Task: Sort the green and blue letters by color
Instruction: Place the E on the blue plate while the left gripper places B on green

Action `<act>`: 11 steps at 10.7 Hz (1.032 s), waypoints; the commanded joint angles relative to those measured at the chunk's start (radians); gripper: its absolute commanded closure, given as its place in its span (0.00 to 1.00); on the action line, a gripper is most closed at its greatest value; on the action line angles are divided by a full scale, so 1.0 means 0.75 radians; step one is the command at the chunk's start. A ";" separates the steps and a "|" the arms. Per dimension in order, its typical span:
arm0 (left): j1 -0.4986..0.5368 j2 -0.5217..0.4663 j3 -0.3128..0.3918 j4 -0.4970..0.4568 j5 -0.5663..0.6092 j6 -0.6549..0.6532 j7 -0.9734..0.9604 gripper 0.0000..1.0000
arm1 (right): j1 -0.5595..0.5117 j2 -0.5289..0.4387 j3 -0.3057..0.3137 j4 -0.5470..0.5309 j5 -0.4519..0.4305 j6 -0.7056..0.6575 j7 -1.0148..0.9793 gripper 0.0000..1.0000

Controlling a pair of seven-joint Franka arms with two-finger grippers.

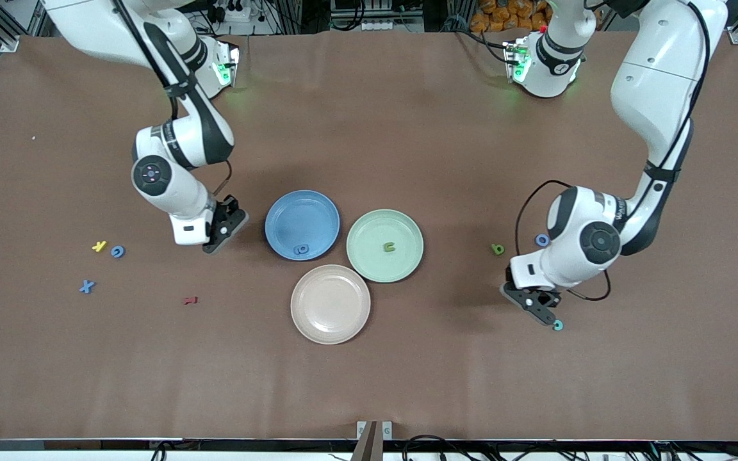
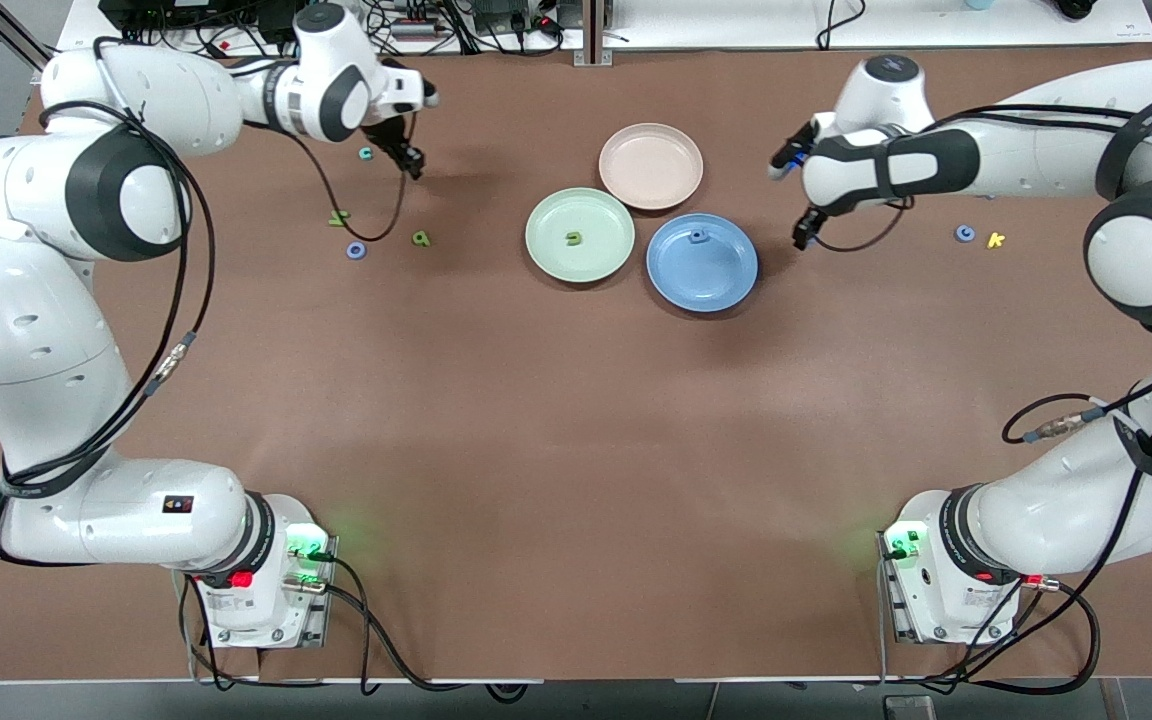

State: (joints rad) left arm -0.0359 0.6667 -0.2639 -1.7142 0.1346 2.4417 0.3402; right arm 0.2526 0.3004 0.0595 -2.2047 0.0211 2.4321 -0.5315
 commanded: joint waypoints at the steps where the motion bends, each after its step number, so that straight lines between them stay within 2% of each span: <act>1: -0.052 -0.024 -0.096 0.009 0.003 -0.030 -0.352 0.98 | 0.196 0.053 -0.008 0.121 0.005 -0.075 0.380 1.00; 5: -0.289 -0.034 -0.106 0.040 0.005 -0.038 -0.896 0.97 | 0.360 0.129 -0.006 0.213 0.009 -0.077 0.733 1.00; 6: -0.352 -0.016 -0.106 0.072 0.013 -0.038 -1.098 0.96 | 0.361 0.147 -0.008 0.246 0.007 -0.085 0.739 0.35; 7: -0.406 0.007 -0.098 0.105 0.017 -0.038 -1.229 0.95 | 0.328 0.152 -0.012 0.254 0.001 -0.129 0.709 0.00; 9: -0.439 0.021 -0.096 0.109 0.019 -0.038 -1.325 0.91 | 0.257 0.150 -0.012 0.250 0.001 -0.154 0.615 0.00; 10: -0.451 0.023 -0.096 0.107 0.021 -0.038 -1.363 0.73 | 0.224 0.150 -0.012 0.244 0.001 -0.173 0.604 0.00; 11: -0.461 0.023 -0.090 0.107 0.021 -0.038 -1.392 0.36 | 0.197 0.148 -0.012 0.244 0.001 -0.175 0.580 0.00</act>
State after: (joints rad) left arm -0.3661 0.6683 -0.3461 -1.6618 0.1346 2.4303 -0.6389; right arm 0.4474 0.4038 0.0420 -2.0354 0.0209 2.3242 -0.0582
